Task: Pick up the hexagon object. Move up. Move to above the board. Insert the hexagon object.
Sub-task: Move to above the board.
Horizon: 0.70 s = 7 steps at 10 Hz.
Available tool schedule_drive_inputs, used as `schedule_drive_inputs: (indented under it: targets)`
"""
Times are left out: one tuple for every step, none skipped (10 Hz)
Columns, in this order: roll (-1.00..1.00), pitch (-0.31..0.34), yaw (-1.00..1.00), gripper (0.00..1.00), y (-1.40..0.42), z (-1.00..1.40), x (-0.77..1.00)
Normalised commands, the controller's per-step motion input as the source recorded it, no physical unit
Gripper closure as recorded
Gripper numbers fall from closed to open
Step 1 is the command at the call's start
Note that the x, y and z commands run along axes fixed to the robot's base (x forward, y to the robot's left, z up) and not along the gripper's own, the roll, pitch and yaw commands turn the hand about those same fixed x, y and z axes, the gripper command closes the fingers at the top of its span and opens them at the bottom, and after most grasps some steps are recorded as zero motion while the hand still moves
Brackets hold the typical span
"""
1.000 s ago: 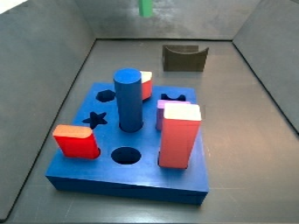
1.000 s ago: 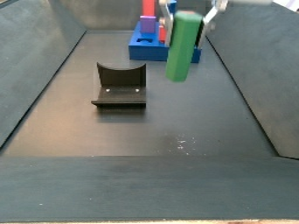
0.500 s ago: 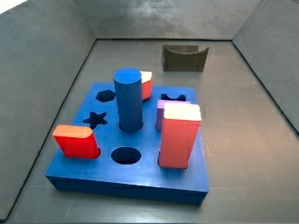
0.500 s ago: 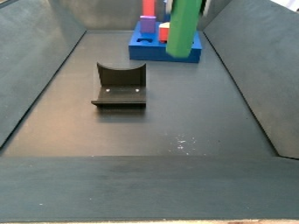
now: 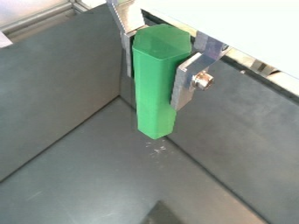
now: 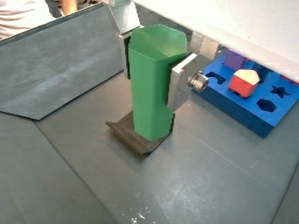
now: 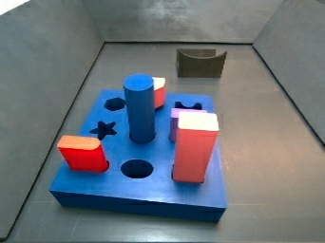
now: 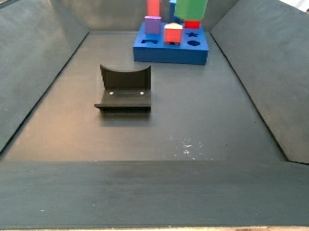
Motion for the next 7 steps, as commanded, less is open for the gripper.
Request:
schedule_drive_inputs:
  targets:
    - [0.19, 0.489, -0.09, 1.0, -1.0, 0.05, 0.04]
    - [0.19, 0.388, -0.04, 1.0, -1.0, 0.06, 0.04]
    - [0.07, 0.23, -0.02, 1.0, -1.0, 0.07, 0.04]
    - [0.04, 0.152, 0.0, 1.0, -1.0, 0.06, 0.05]
    - [0.03, 0.099, 0.0, 1.0, -1.0, 0.07, 0.05]
    - [0.01, 0.083, 0.01, 1.0, -1.0, 0.07, 0.05]
    - [0.0, 0.059, 0.01, 1.0, -1.0, 0.08, 0.05]
